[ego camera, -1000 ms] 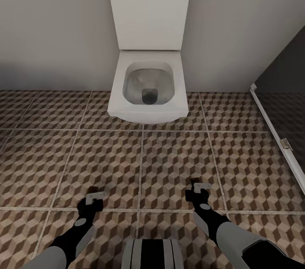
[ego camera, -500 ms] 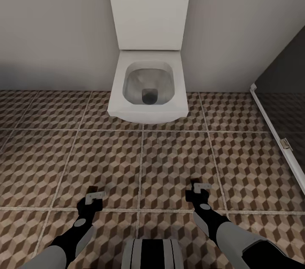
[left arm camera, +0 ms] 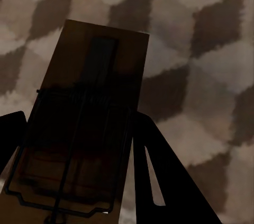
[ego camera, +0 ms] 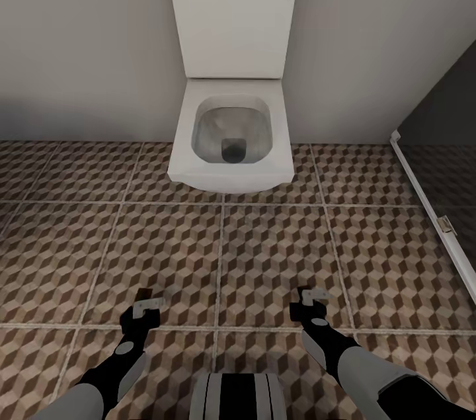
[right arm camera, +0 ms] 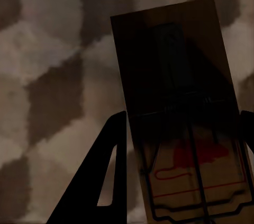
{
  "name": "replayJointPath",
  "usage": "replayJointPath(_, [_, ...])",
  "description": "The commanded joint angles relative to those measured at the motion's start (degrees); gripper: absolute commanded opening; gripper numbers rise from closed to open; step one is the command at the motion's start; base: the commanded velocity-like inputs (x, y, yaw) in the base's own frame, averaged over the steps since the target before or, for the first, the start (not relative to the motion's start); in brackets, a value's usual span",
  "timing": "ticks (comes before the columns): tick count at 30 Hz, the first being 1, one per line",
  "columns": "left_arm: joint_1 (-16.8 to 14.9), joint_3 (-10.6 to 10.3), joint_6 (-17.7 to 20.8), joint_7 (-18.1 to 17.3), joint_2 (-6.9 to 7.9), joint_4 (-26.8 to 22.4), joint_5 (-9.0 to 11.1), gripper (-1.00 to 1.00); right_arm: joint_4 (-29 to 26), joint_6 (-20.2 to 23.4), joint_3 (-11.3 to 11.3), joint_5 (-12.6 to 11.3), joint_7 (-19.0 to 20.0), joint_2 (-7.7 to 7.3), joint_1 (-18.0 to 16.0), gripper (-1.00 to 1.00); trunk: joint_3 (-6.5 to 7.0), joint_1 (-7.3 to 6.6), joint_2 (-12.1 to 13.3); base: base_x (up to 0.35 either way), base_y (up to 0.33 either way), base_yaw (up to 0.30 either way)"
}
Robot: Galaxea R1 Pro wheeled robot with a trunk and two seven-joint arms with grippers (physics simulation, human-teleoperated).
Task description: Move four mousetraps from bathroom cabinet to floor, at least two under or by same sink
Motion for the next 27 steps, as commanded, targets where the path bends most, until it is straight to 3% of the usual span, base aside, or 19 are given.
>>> replayJointPath(1, [-0.02,-0.49,-0.19,0.37,0.05,0.00,0.35,-1.00,0.05,-0.23,0.49,-0.67,-0.10,0.00,-0.03,-1.00,-0.03,-0.01,-0.01,0.000,0.000,0.000])
replayJointPath(11, [-0.02,-0.46,-2.54,0.37,0.02,-0.02,0.31,-1.00,0.03,-0.52,0.43,-0.63,-0.09,0.00,-0.03,-1.00,-0.03,-0.01,-0.01,0.000,0.000,0.000])
replayJointPath(27, [-0.02,-0.40,-0.44,1.42,-0.29,-0.02,0.63,-1.00,0.04,-0.66,0.43,-0.63,-0.04,0.00,-0.03,-1.00,-0.03,-0.01,-0.01,0.014,0.000,0.000])
